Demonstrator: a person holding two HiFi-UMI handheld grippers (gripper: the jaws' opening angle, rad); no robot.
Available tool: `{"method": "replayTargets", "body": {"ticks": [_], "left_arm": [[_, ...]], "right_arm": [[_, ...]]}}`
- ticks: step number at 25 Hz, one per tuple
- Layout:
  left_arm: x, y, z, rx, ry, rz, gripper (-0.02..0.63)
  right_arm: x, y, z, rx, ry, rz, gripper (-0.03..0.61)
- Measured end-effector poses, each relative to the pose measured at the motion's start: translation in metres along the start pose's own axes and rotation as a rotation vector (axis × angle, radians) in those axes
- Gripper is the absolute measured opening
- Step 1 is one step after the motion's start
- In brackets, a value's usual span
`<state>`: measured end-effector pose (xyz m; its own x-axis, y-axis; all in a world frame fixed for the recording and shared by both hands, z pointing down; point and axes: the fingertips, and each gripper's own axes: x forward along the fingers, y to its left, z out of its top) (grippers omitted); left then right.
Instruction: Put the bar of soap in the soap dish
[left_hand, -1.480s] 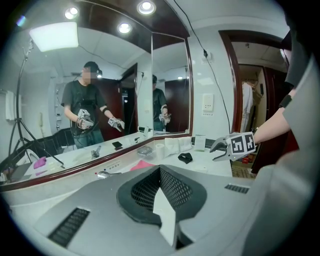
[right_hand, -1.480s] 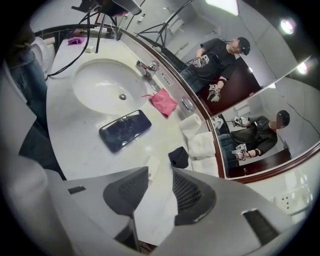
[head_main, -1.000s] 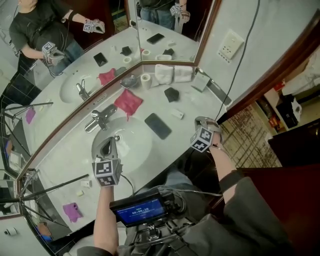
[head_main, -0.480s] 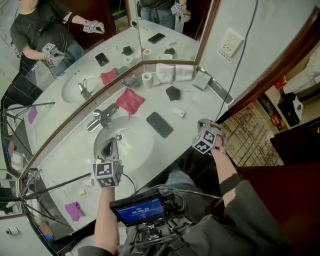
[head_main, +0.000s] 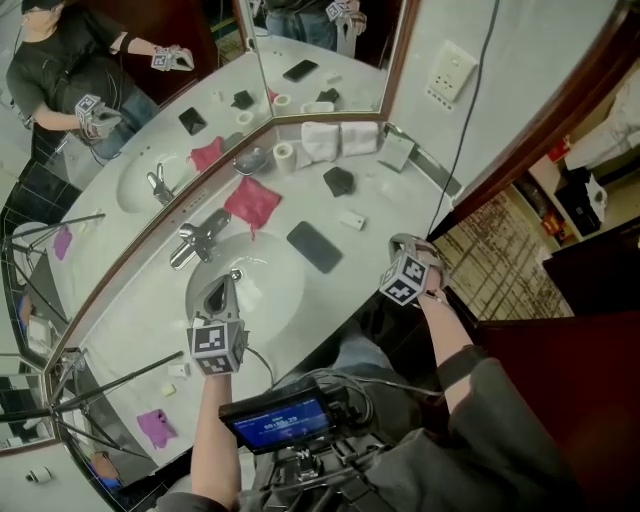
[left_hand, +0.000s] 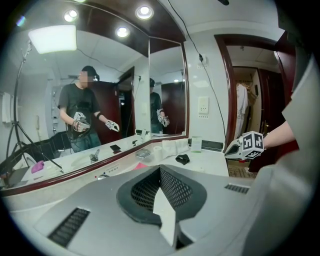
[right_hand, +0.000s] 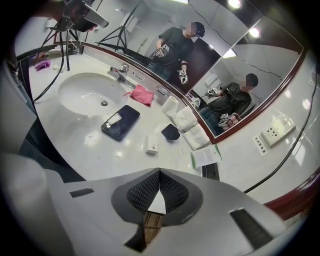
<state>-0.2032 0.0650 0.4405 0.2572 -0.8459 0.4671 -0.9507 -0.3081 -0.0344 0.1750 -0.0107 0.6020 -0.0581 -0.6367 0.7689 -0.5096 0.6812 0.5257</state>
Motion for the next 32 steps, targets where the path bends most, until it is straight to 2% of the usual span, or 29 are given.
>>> {"method": "replayTargets", "body": {"ticks": [8, 11, 12, 15, 20, 30, 32], "left_arm": [[0.019, -0.011, 0.001, 0.020, 0.026, -0.025, 0.000], [0.025, -0.014, 0.000, 0.027, 0.038, -0.031, 0.000], [0.026, -0.015, 0.000, 0.029, 0.042, -0.032, 0.000], [0.031, -0.015, -0.001, 0.039, 0.051, -0.038, 0.000], [0.036, -0.015, -0.007, 0.046, 0.067, -0.045, 0.000], [0.054, -0.019, -0.020, 0.044, 0.120, -0.065, 0.000], [0.056, -0.018, -0.023, 0.045, 0.130, -0.066, 0.000]], "right_arm": [[0.013, 0.007, 0.000, 0.039, -0.019, 0.019, 0.027], [0.025, 0.014, 0.000, 0.054, -0.022, 0.061, 0.152], [0.030, 0.017, 0.001, 0.067, -0.025, 0.079, 0.168], [0.045, 0.021, 0.009, 0.183, -0.048, 0.135, 0.212], [0.067, 0.016, 0.022, 0.503, -0.063, 0.174, 0.233], [0.102, 0.018, 0.048, 0.729, -0.019, 0.149, 0.348], [0.109, 0.018, 0.055, 0.778, -0.014, 0.140, 0.389]]}}
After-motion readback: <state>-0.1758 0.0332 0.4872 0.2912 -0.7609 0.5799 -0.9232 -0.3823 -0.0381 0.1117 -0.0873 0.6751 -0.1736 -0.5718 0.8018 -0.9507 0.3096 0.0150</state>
